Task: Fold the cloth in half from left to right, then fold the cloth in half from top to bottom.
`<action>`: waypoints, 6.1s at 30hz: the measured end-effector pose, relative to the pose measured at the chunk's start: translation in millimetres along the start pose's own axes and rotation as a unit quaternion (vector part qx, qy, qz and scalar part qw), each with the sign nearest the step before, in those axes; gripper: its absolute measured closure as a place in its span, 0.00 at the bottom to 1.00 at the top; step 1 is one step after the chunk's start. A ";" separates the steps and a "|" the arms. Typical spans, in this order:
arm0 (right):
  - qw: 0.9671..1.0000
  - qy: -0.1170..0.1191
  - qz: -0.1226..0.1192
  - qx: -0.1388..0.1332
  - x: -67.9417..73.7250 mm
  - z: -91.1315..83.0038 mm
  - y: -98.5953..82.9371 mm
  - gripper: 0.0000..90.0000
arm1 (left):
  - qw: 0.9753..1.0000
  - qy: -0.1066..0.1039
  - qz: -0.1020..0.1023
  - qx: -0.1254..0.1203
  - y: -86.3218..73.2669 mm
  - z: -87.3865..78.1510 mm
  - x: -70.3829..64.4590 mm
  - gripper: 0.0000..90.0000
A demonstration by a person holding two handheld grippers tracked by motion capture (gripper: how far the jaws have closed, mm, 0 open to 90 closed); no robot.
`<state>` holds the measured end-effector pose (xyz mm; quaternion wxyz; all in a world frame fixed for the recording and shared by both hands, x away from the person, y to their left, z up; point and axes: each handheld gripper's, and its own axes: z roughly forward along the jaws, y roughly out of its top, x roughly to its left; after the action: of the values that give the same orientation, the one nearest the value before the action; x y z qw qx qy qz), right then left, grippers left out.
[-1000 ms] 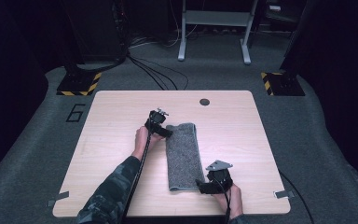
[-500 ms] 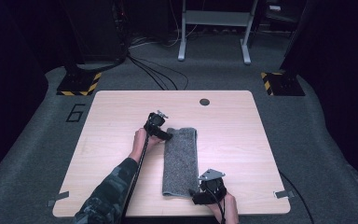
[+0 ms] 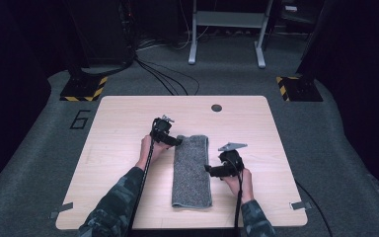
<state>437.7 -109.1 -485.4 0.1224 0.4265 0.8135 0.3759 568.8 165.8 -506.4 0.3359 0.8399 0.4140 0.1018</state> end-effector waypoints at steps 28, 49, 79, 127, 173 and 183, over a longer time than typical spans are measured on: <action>0.998 -0.040 0.030 0.042 -52.7 83.0 72.5 0.47 | 1.000 0.012 0.013 0.012 6.6 7.3 -5.7 0.44; 0.997 -0.044 -0.002 0.061 -41.8 95.0 69.0 0.87 | 0.999 0.005 0.045 0.010 4.4 7.2 -20.4 0.86; 0.998 -0.060 -0.012 -0.005 -38.1 64.3 73.0 0.96 | 0.997 0.016 0.057 -0.056 9.3 -18.2 -28.7 0.95; 0.983 -0.093 -0.110 -0.116 -21.9 18.1 128.9 0.97 | 0.982 0.070 0.092 -0.150 47.0 -81.2 -24.9 0.95; 0.988 -0.015 -0.130 -0.087 8.9 -0.7 19.9 0.96 | 0.985 -0.001 0.133 -0.114 -45.5 -78.3 -80.8 0.93; 0.990 -0.008 -0.124 -0.070 12.3 -1.6 1.9 0.94 | 0.986 -0.023 0.130 -0.103 -58.8 -73.1 -87.9 0.91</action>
<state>430.6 -99.5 -481.5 0.2043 0.3162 0.8305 0.4106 443.2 159.1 -480.1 0.4135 0.8499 0.2805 0.1673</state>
